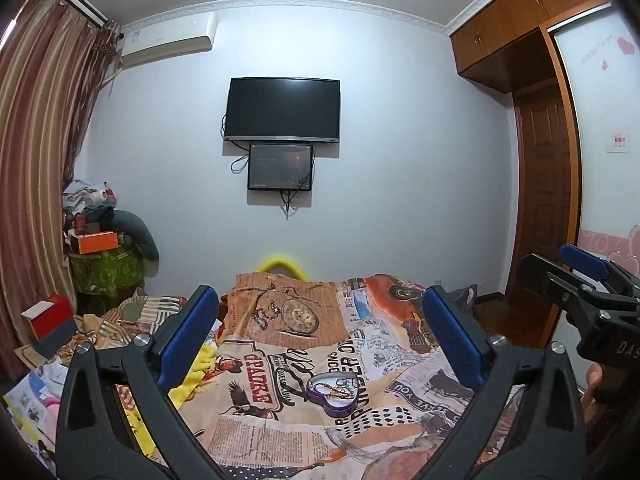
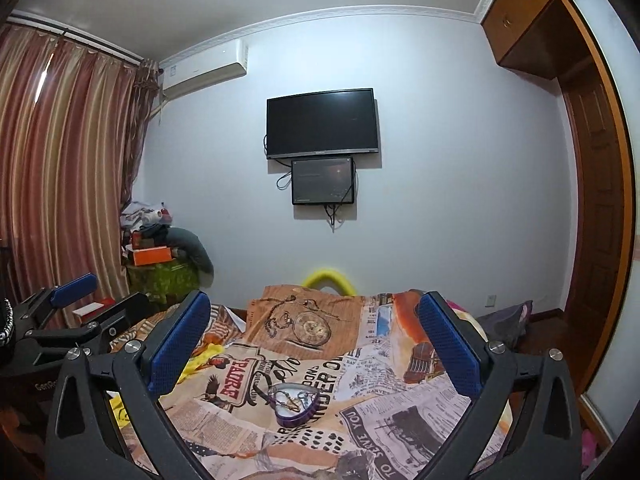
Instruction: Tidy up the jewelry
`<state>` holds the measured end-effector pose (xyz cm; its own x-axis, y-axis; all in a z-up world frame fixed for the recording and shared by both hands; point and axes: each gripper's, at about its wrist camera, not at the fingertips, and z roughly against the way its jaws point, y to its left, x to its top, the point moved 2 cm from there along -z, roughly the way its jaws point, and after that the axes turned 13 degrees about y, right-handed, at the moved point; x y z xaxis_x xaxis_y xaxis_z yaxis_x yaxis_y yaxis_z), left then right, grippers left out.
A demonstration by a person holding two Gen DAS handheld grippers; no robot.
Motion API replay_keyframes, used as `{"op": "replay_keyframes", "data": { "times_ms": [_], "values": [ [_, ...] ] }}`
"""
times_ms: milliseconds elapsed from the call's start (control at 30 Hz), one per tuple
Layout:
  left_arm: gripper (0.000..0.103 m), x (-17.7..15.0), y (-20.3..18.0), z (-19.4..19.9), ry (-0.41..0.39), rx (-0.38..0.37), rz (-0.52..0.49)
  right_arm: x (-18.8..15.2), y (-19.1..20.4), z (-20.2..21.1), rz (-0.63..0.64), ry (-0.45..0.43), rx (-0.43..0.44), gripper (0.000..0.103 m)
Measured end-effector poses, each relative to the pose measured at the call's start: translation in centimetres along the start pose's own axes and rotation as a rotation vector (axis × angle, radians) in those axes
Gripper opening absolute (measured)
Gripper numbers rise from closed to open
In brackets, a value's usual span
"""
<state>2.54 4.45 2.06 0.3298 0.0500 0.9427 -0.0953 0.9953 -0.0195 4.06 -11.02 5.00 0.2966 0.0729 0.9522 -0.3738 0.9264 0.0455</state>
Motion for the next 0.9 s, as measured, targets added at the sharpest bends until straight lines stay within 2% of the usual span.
{"op": "replay_keyframes", "data": {
  "times_ms": [900],
  "values": [
    [0.103, -0.6, 0.3, -1.7, 0.052, -0.018, 0.021, -0.5, -0.5, 0.1, -0.020, 0.048, 0.003, 0.103]
  ]
}}
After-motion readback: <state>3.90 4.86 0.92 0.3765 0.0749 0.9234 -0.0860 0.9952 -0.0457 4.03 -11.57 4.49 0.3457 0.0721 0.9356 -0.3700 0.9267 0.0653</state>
